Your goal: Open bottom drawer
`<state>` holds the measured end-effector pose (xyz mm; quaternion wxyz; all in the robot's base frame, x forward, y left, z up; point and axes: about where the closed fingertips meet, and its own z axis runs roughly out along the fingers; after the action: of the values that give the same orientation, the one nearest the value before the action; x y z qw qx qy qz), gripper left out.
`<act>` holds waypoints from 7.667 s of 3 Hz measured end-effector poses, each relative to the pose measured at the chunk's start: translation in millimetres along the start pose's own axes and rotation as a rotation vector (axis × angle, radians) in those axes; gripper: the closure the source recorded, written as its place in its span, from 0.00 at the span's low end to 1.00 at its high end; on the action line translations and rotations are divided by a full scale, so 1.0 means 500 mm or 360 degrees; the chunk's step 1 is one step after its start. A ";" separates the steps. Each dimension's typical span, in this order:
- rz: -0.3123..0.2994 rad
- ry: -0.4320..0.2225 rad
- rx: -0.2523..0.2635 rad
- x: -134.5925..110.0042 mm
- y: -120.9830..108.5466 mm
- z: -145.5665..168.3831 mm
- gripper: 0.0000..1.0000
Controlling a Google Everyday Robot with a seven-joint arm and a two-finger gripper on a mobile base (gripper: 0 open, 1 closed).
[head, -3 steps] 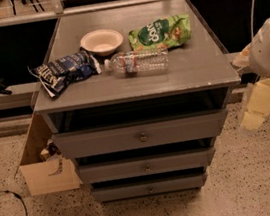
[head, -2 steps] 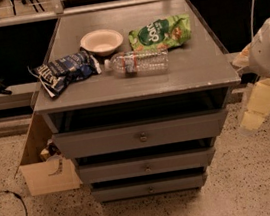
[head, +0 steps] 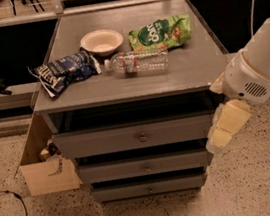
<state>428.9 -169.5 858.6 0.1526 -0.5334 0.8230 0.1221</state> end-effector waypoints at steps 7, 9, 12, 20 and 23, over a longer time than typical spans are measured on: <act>0.0607 -0.0196 -0.0362 0.089 0.127 0.549 0.00; 0.0682 -0.0214 -0.0281 0.196 0.077 0.623 0.00; 0.0857 -0.0348 -0.0321 0.223 -0.059 0.658 0.00; 0.0984 -0.0676 -0.0309 0.331 -0.076 0.826 0.00; 0.1020 -0.0636 -0.0273 0.316 -0.095 0.913 0.00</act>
Offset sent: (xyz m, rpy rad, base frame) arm -0.1155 -0.0090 -0.1803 0.4783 0.3090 -0.4330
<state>467.0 -155.3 374.8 0.2190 -0.2256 0.8888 0.3335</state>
